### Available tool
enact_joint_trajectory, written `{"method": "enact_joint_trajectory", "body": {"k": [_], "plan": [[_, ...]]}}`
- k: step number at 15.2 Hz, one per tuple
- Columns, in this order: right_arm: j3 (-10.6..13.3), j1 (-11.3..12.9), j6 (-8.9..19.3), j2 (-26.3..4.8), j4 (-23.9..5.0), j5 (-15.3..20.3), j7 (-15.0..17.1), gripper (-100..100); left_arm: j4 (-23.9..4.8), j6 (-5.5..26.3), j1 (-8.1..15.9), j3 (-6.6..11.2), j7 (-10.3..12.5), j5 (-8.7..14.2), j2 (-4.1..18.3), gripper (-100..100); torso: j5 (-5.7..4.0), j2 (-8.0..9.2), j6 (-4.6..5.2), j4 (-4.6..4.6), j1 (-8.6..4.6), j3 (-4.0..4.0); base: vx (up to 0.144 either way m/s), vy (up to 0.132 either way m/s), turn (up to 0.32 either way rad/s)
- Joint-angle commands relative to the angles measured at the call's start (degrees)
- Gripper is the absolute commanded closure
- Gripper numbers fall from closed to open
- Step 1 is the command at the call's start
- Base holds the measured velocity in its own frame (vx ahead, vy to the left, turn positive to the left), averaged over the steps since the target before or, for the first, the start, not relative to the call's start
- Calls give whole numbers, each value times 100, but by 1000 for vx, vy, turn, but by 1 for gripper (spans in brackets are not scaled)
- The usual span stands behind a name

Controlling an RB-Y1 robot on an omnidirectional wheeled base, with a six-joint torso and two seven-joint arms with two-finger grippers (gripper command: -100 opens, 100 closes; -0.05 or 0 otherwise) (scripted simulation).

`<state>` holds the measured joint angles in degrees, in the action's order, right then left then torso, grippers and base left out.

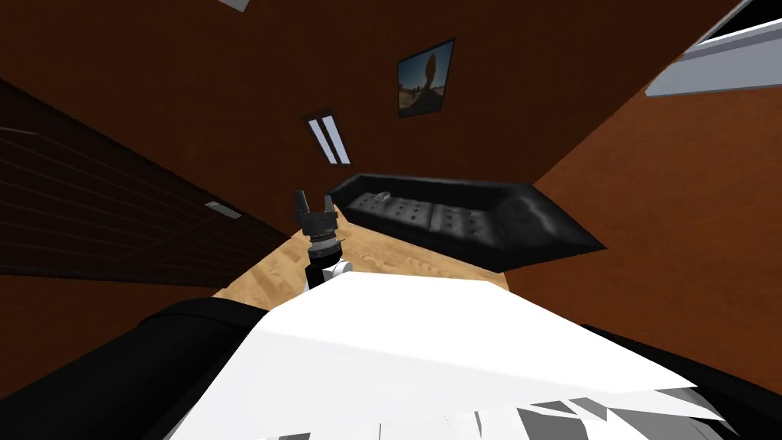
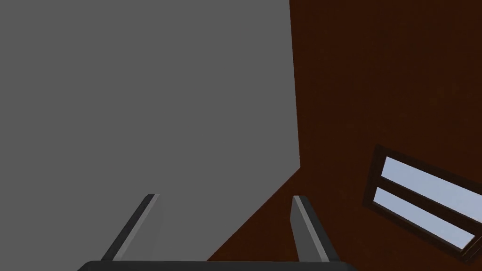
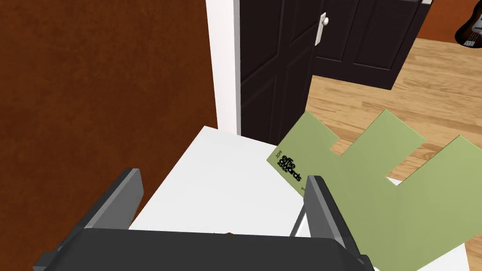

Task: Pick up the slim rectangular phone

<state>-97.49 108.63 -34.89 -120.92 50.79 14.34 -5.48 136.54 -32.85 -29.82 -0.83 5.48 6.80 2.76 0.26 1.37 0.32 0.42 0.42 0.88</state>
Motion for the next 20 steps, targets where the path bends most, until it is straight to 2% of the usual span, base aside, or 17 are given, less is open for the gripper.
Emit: {"method": "enact_joint_trajectory", "body": {"k": [1,3,4,5,8,9,11,12,13,15,16,17,18,19,20], "plan": [[-286,286,-54,-277,-258,98,38,-100,0,0,0,0,0,0,0,0,0,0,0,0,0,0,21,-40,-428],[-363,433,-54,-277,-258,98,38,-100,0,0,-1,0,0,0,0,0,0,0,4,1,-1,1,30,-43,-449],[-570,650,-62,-477,-417,131,27,-100,0,0,0,0,0,0,0,0,0,-2,1,0,1,-1,31,-62,-500],[-669,748,-62,-477,-417,131,27,-100,0,0,-1,1,0,0,0,0,-1,-1,6,2,-5,1,37,-74,-547],[-688,748,-62,-477,-417,131,27,-100,0,0,1,0,0,0,0,0,4,0,-8,-2,4,-1,16,-26,-205],[-957,1034,-70,-651,-556,160,17,-100,0,0,2,-1,0,0,0,0,7,-1,-14,-3,14,-2,16,-31,-236],[-1003,1034,-70,-651,-556,160,17,-100,0,0,0,0,0,0,0,0,2,0,4,1,5,0,27,-38,-395],[-1226,1290,-76,-799,-674,184,9,-100,0,0,0,0,0,0,0,0,5,0,-3,-1,7,0,34,-47,-382],[-1308,1290,-76,-799,-674,184,9,-100,0,0,0,0,0,0,0,0,2,-2,0,0,4,-1,38,-49,-435],[-1308,1290,-76,-799,-674,184,9,-100,0,0,1,0,0,0,0,0,4,-3,-5,-2,5,-2,21,-24,-179],[-1561,1513,-81,-920,-770,204,3,-100,0,0,2,-1,0,0,0,0,6,-2,-11,-2,11,-2,19,-34,-302],[-1600,1513,-81,-920,-770,204,3,-100,0,0,0,0,0,0,0,0,5,0,-1,-1,9,0,24,-35,-344],[-1812,1689,-85,-1010,-842,219,-2,-100,0,0,0,0,0,0,0,0,4,1,-3,0,7,0,27,-45,-388],[-1870,1700,-85,-1010,-842,219,-2,-100,0,0,0,0,0,0,0,0,2,0,-3,0,3,0,31,-37,-339],[-2004,1843,-87,-1070,-891,229,-6,-100,0,0,1,0,0,0,0,0,3,-2,-5,-1,4,-1,32,-33,-293]]}}
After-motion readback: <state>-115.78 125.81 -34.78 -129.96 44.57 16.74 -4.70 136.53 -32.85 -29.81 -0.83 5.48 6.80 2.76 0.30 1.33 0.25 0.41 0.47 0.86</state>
